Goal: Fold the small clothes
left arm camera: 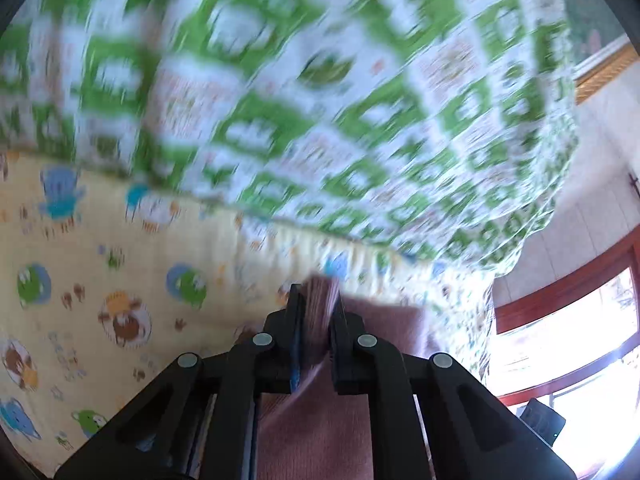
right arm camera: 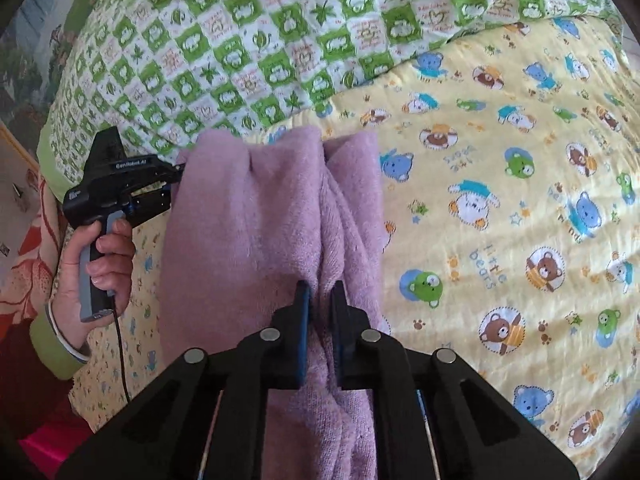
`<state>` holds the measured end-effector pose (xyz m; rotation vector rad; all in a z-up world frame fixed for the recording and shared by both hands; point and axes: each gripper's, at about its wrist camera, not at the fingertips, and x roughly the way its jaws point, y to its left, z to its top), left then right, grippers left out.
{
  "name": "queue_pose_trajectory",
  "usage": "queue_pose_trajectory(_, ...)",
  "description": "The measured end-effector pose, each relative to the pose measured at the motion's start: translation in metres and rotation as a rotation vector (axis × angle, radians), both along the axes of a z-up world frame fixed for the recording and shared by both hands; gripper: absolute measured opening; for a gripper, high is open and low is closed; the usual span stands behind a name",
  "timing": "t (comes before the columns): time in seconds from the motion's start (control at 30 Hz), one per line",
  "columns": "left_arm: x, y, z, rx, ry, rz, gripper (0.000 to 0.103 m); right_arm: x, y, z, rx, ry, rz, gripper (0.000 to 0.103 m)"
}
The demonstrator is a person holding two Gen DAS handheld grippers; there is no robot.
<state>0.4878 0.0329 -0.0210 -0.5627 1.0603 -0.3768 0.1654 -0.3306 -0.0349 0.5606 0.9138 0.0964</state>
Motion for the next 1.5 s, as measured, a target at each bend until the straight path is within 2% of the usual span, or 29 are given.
queue_pose_trajectory(0.07,0.004,-0.003,-0.002,0.050,0.010,0.000,0.009,0.000,-0.010,0.004,-0.003,-0.012,-0.029,0.006)
queue_pose_trajectory(0.17,0.000,0.004,-0.018,0.134,0.071,0.003,0.010,0.008,-0.016,-0.016,-0.009,0.044,-0.034,0.006)
queue_pose_trajectory(0.23,-0.009,0.012,-0.021,0.129,0.090,0.013,0.019,0.009,-0.016,-0.027,-0.014,0.068,-0.037,0.006)
queue_pose_trajectory(0.27,-0.017,0.018,-0.020,0.115,0.093,0.021,0.027,0.009,-0.017,-0.030,-0.010,0.072,-0.044,0.006)
queue_pose_trajectory(0.3,-0.023,0.023,-0.019,0.106,0.097,0.025,0.042,0.008,-0.018,-0.030,-0.010,0.071,-0.050,0.006)
queue_pose_trajectory(0.33,-0.033,0.027,-0.017,0.103,0.100,0.032,0.051,0.008,-0.018,-0.030,-0.007,0.071,-0.051,0.006)
queue_pose_trajectory(0.37,-0.041,0.025,-0.015,0.105,0.096,0.039,0.065,0.008,-0.018,-0.030,-0.010,0.071,-0.052,0.006)
queue_pose_trajectory(0.4,-0.051,0.022,-0.013,0.109,0.094,0.046,0.074,0.008,-0.017,-0.029,-0.015,0.072,-0.050,0.006)
queue_pose_trajectory(0.43,-0.062,0.025,-0.011,0.110,0.100,0.049,0.077,0.008,-0.017,-0.028,-0.017,0.074,-0.048,0.006)
queue_pose_trajectory(0.6,-0.114,0.023,-0.022,0.026,0.168,0.039,0.080,0.004,-0.019,-0.022,0.014,0.066,-0.057,0.006)
queue_pose_trajectory(0.73,-0.149,0.012,-0.035,0.012,0.229,0.023,0.081,0.000,-0.018,-0.013,0.048,0.059,-0.064,0.012)
queue_pose_trajectory(0.8,-0.165,0.010,-0.041,0.015,0.247,0.022,0.081,0.001,-0.015,-0.007,0.029,0.061,-0.065,0.033)
queue_pose_trajectory(0.83,-0.170,0.008,-0.044,0.001,0.254,0.020,0.081,0.001,-0.013,-0.005,0.018,0.061,-0.068,0.056)
queue_pose_trajectory(0.87,-0.175,0.007,-0.048,-0.017,0.263,0.014,0.082,0.000,-0.012,-0.002,0.010,0.045,-0.072,0.068)
queue_pose_trajectory(0.97,-0.182,0.000,-0.057,-0.033,0.282,0.009,0.083,-0.003,-0.010,0.004,0.041,-0.016,-0.051,0.070)
queue_pose_trajectory(1.17,-0.169,-0.018,-0.074,-0.062,0.310,-0.008,0.086,0.016,-0.007,-0.018,0.052,0.058,0.010,0.070)
queue_pose_trajectory(1.27,-0.162,-0.030,-0.085,-0.082,0.331,-0.019,0.091,0.026,-0.013,-0.034,0.102,0.083,0.031,0.070)
queue_pose_trajectory(1.37,-0.158,-0.042,-0.094,-0.078,0.324,-0.022,0.091,0.033,-0.017,-0.048,0.143,0.100,0.059,0.070)
queue_pose_trajectory(1.43,-0.158,-0.049,-0.095,-0.071,0.301,-0.027,0.088,0.037,-0.018,-0.053,0.171,0.101,0.066,0.068)
queue_pose_trajectory(1.5,-0.154,-0.056,-0.094,-0.078,0.284,-0.034,0.069,0.039,-0.018,-0.057,0.219,0.104,0.080,0.052)
